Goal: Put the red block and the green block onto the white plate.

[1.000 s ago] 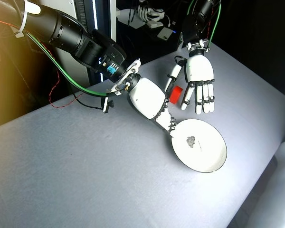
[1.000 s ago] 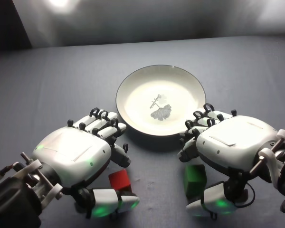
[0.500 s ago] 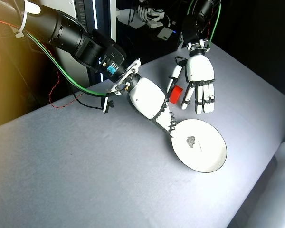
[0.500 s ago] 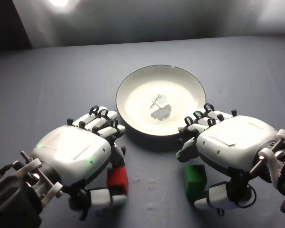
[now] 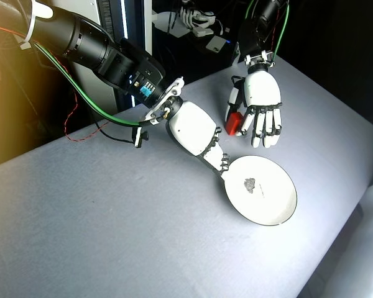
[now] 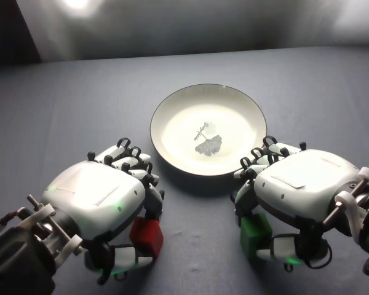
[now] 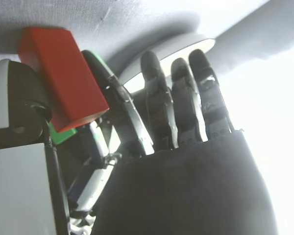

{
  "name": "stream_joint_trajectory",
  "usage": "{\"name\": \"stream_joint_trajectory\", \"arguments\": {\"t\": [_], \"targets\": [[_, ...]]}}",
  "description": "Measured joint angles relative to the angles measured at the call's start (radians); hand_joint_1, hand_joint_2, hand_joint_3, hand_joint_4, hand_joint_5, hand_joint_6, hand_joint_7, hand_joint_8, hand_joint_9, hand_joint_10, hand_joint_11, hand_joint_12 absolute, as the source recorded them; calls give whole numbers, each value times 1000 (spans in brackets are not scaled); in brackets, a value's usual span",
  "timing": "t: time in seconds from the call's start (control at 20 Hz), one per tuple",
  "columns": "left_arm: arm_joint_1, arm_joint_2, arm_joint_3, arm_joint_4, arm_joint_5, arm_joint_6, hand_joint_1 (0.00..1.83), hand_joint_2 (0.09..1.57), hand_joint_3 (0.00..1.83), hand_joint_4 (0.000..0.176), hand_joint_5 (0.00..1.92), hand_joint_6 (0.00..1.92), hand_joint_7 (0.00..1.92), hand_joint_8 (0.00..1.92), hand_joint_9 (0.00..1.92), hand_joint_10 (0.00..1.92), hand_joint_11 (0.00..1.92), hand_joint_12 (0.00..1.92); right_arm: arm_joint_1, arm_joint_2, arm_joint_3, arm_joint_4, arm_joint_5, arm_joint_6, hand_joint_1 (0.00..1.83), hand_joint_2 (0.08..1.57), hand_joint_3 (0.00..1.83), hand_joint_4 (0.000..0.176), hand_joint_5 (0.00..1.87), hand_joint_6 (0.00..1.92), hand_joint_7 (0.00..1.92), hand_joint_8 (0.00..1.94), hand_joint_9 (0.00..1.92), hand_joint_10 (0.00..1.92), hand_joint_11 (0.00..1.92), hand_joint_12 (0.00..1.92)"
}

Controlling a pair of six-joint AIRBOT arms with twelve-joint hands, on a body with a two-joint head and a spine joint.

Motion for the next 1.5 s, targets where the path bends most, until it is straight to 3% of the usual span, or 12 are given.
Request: {"name": "stream_joint_trajectory", "arguments": {"t": [0.05, 0.15, 0.2, 0.3, 0.5, 0.7, 0.8, 0.95, 1.1, 1.15, 1.25, 1.5], "targets": [[-4, 0, 0, -3, 2, 0, 1061, 1049, 0, 176, 1119, 765, 499, 4, 206, 8, 0, 439, 3, 0, 0, 2, -2, 0, 1075, 1082, 0, 88, 1050, 863, 405, 3, 246, 6, 0, 398], [-15, 0, -1, -5, 6, 1, 1061, 1047, 1, 176, 1121, 760, 509, 2, 213, 5, 0, 432, 10, 3, 0, 0, -3, 0, 1063, 1082, 0, 119, 1047, 866, 390, 1, 234, 2, 0, 357], [-23, 0, -1, -6, 7, 3, 1061, 1046, 0, 176, 1124, 755, 519, 3, 229, 8, 0, 477, 18, 5, 0, 3, -5, 0, 1046, 1085, 1, 158, 1034, 887, 392, 1, 233, 2, 0, 325], [-50, 0, 3, -5, 16, 6, 1057, 1052, 2, 176, 1109, 779, 498, 1, 208, 1, 0, 475, 44, 17, -5, 2, -5, 0, 1033, 1092, 1, 175, 1016, 915, 390, 0, 231, 0, 0, 294], [-132, 0, 49, -5, 68, 20, 1045, 1066, 4, 176, 1073, 839, 483, 1, 224, 4, 0, 591, 93, 27, -13, 1, 1, 0, 1041, 1081, 0, 176, 1041, 873, 402, 6, 238, 2, 0, 262], [-211, -18, 118, 1, 131, 21, 1057, 1051, 0, 176, 1112, 777, 517, 5, 253, 9, 0, 545, 134, 27, 2, 4, -3, 0, 1036, 1088, 0, 176, 1026, 898, 390, 0, 209, 1, 0, 247], [-256, -39, 166, 31, 167, 5, 1061, 1047, 0, 176, 1121, 761, 521, 2, 255, 8, 0, 712, 155, 27, 28, 1, -3, 2, 1033, 1091, 0, 176, 1019, 909, 410, 3, 239, 9, 0, 243], [-301, -85, 243, 83, 215, -44, 1056, 1055, 0, 176, 1104, 790, 507, 7, 249, 7, 0, 629, 195, -14, 122, 8, 0, 7, 1021, 1103, 0, 176, 992, 952, 418, 4, 203, 4, 0, 131], [-316, -132, 312, 119, 242, -97, 1052, 1060, 0, 176, 1091, 812, 492, 7, 233, 10, 0, 518, 217, -69, 201, -4, 12, 35, 1035, 1086, 1, 176, 1029, 892, 450, 2, 224, 6, 0, 138], [-317, -142, 332, 128, 246, -114, 1066, 1049, 0, 163, 1121, 762, 509, 7, 242, 10, 0, 540, 217, -88, 220, 3, 7, 43, 1033, 1089, 0, 176, 1024, 900, 405, 0, 223, 3, 0, 214], [-317, -162, 367, 148, 248, -142, 1058, 1051, 1, 175, 1111, 779, 508, 3, 254, 11, 0, 613, 212, -105, 243, 9, -1, 54, 1037, 1085, 0, 176, 1037, 880, 441, 8, 238, 5, 0, 257], [-315, -219, 452, 226, 253, -238, 1040, 1072, 4, 176, 1059, 861, 486, 2, 241, 7, 0, 675, 195, -116, 283, 12, 0, 75, 1037, 1084, 0, 176, 1040, 874, 432, 7, 228, 6, 0, 201]]}}
